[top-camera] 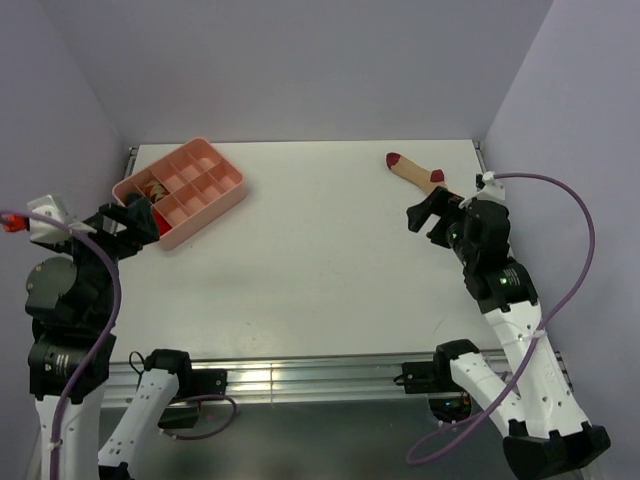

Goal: Roll the socks
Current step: Move the sock to the center of the board.

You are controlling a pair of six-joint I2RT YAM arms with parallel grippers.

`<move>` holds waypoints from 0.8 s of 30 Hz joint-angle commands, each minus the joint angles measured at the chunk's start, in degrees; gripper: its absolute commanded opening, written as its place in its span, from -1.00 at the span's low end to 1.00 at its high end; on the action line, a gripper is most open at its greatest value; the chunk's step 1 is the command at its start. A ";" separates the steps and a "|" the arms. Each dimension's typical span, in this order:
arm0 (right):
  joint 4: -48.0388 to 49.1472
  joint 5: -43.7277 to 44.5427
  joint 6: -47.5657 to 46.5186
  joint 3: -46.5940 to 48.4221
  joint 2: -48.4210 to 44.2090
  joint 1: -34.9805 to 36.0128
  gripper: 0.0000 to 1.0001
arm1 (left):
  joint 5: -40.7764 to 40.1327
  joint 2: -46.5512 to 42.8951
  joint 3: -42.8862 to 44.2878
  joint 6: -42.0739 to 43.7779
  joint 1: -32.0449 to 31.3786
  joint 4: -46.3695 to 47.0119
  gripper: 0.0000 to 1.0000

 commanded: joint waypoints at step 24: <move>2.85 -0.84 3.35 32.80 67.12 -21.77 0.64 | 0.19 0.16 -30.68 -3.62 -4.00 23.94 0.96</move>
